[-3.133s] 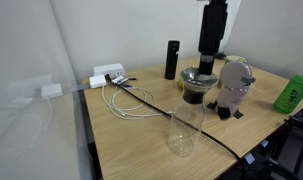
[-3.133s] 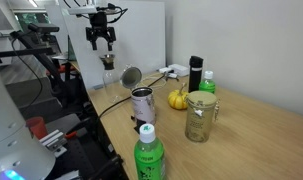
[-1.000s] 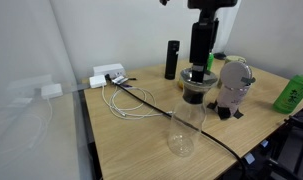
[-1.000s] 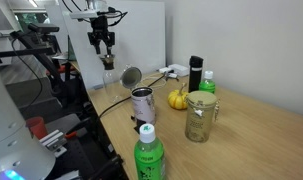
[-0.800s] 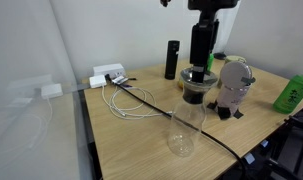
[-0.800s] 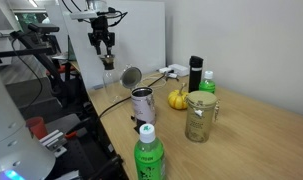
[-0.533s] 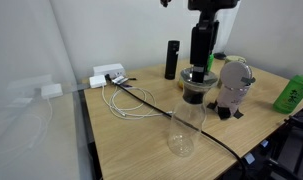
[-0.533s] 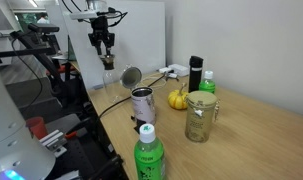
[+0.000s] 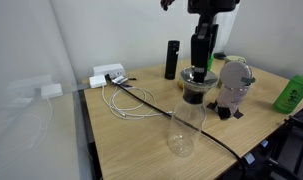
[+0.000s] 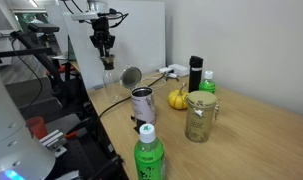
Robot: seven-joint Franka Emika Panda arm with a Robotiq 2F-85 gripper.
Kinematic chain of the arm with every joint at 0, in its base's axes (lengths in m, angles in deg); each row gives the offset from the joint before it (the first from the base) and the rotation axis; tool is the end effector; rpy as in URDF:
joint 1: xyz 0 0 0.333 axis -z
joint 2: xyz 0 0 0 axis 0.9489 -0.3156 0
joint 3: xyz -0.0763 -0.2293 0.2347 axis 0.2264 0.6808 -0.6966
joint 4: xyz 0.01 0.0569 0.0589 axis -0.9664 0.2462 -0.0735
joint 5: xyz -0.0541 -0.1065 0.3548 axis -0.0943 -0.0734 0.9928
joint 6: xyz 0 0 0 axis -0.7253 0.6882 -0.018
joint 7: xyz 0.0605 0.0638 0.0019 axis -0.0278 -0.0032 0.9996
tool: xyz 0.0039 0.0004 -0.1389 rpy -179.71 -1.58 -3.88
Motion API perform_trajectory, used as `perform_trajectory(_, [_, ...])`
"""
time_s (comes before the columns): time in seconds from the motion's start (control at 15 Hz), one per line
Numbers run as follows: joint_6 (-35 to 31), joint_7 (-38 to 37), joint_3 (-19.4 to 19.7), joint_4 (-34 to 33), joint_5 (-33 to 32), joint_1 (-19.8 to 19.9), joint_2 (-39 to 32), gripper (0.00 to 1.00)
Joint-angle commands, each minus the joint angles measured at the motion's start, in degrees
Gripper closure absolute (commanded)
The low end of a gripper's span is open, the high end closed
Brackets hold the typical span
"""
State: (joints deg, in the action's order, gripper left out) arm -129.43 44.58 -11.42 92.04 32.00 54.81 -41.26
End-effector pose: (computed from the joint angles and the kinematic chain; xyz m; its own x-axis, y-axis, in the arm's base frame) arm 0.3899 0.2682 0.3709 0.8916 0.4472 -0.0716 0.4480 -0.8940 -0.0057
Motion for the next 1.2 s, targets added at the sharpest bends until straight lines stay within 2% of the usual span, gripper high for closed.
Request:
perform_trajectory(0.0, [-1.14, -0.70, 0.24, 0.24, -0.97, 0.31, -1.19, 0.65])
perform_trajectory(0.2, [-1.30, -0.24, 0.47, -0.02, -0.72, 0.33, -2.22, 0.67])
perform_trajectory(0.27, [-1.38, -0.24, 0.50, -0.09, -0.77, 0.30, -2.45, 0.83])
perform_trajectory(0.4, [-1.36, -0.25, 0.54, -0.35, -0.84, 0.32, -2.33, 0.97])
perform_trajectory(0.53, [-1.32, -0.38, 0.62, -0.51, -1.03, 0.39, -2.26, 1.00])
perform_trajectory(1.13, [-0.54, -0.48, 0.95, -0.75, -1.03, 0.50, -1.88, 0.99])
